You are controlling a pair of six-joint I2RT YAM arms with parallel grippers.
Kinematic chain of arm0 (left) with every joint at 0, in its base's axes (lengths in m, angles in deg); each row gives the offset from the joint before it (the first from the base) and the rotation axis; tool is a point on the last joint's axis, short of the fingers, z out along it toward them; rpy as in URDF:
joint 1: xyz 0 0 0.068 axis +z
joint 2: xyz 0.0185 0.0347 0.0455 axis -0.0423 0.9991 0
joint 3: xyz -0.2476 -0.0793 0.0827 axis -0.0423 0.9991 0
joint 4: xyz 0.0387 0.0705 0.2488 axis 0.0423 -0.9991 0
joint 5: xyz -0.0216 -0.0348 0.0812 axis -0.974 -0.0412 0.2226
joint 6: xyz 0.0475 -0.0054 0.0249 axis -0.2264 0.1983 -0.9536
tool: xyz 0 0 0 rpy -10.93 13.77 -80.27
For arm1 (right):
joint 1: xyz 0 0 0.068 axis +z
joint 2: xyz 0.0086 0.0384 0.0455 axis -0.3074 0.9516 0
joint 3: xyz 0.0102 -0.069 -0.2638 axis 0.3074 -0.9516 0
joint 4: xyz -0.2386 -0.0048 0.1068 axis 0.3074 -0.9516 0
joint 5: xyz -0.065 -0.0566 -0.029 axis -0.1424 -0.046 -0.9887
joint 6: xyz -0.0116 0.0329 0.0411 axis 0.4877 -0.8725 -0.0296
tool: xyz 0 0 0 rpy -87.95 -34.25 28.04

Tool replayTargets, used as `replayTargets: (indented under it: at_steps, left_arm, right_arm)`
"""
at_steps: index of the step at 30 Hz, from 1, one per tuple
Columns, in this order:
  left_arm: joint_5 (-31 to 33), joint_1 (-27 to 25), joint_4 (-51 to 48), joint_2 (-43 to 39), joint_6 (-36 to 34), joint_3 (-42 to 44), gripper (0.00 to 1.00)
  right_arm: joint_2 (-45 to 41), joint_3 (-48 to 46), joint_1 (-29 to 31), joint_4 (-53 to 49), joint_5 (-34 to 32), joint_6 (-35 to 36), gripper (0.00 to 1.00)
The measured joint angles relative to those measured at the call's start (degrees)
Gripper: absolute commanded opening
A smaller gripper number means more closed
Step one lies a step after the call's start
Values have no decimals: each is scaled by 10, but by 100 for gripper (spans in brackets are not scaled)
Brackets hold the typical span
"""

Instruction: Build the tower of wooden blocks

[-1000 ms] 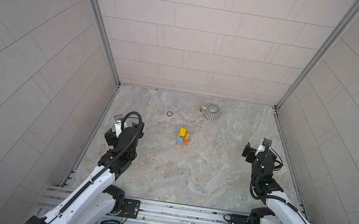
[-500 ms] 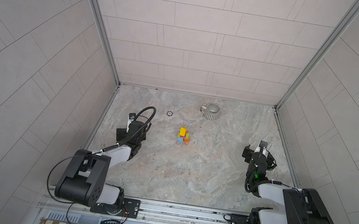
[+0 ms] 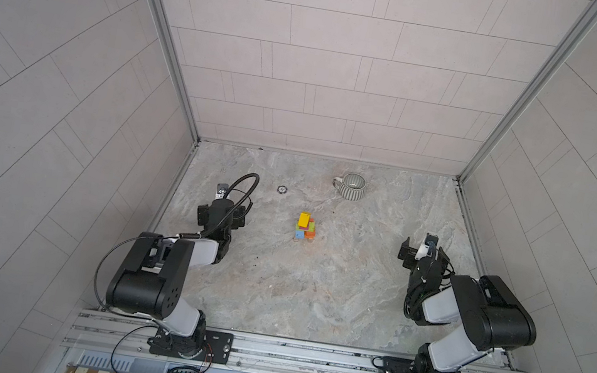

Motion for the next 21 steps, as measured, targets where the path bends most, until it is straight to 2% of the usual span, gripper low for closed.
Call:
replayTargets:
  at_steps: [3, 8, 21]
  left_arm:
    - [-16, 1, 33, 19, -4, 16, 100]
    - [-37, 7, 59, 26, -4, 16, 100]
    - [-46, 7, 106, 27, -10, 19, 100]
  right_arm:
    - [1, 7, 2, -12, 5, 5, 100]
    - [-28, 114, 1, -161, -1, -1, 99]
    - [-32, 101, 2, -185, 1, 7, 99]
